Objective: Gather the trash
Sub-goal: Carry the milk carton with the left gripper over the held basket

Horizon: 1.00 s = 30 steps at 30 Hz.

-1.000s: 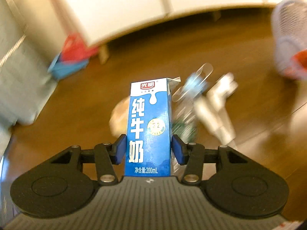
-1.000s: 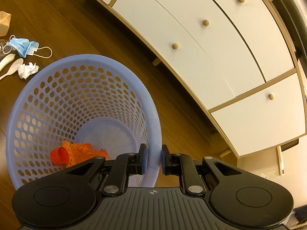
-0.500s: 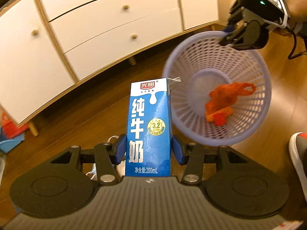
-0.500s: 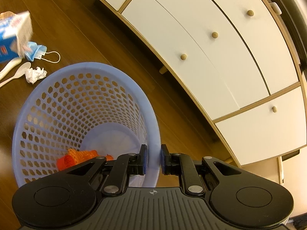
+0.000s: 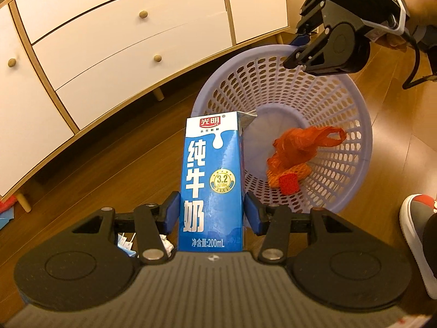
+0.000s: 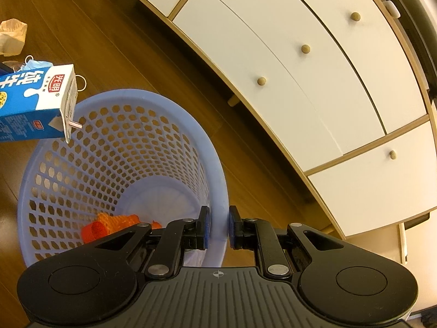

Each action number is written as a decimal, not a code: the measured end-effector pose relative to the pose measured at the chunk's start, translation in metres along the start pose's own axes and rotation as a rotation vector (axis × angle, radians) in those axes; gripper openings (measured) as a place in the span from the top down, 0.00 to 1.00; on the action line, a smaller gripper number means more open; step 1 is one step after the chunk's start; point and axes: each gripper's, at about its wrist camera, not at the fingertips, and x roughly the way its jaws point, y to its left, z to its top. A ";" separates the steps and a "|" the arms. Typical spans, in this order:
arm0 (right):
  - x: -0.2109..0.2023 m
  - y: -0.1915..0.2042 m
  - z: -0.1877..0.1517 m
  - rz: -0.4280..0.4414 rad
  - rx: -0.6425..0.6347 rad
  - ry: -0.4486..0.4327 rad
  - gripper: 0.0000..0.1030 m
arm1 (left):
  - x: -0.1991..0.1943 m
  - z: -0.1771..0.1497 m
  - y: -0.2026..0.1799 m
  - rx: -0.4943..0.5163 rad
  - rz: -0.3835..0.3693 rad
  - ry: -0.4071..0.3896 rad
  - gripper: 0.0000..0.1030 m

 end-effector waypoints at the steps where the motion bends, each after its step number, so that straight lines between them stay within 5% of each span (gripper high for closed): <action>1: 0.000 0.000 0.000 0.001 0.003 0.001 0.90 | 0.000 0.000 0.000 0.001 -0.002 0.000 0.56; 30: 0.002 0.004 -0.001 -0.026 -0.033 -0.007 0.89 | 0.016 0.003 -0.014 0.025 -0.042 0.008 0.56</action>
